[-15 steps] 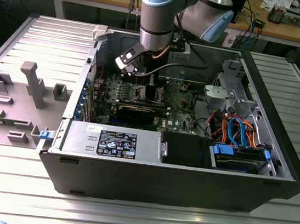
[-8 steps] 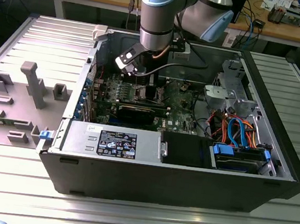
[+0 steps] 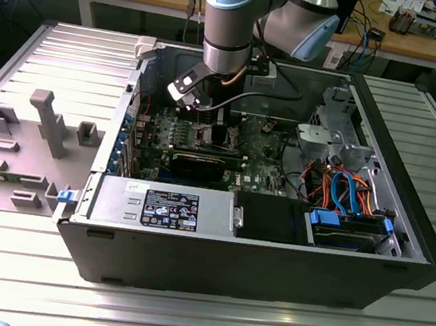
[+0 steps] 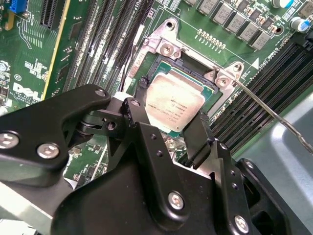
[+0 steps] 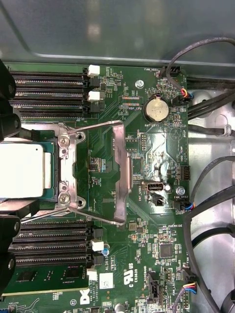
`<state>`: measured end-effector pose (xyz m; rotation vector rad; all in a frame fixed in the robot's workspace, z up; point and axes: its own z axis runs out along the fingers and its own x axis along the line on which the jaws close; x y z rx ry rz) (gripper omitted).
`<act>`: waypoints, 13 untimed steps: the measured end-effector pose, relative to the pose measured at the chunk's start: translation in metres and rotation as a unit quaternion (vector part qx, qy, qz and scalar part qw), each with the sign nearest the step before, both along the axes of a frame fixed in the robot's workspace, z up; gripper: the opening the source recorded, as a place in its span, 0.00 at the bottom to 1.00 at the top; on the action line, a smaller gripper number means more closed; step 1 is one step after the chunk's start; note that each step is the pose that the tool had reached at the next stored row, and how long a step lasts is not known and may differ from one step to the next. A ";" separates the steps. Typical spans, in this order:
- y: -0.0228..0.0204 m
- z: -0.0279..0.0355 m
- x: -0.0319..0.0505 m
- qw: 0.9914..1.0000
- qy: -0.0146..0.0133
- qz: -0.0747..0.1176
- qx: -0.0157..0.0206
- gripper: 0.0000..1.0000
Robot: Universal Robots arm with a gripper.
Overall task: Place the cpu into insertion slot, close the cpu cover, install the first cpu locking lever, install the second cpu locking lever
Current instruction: 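Place the cpu into insertion slot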
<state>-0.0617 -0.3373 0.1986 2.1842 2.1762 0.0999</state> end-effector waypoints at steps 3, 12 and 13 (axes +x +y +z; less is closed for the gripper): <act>0.0000 0.0000 0.0000 1.000 0.000 0.000 0.000 0.55; 0.0000 0.0000 0.0000 1.000 0.000 0.001 0.000 0.62; -0.0003 0.0000 -0.0001 1.000 0.000 0.001 0.000 0.62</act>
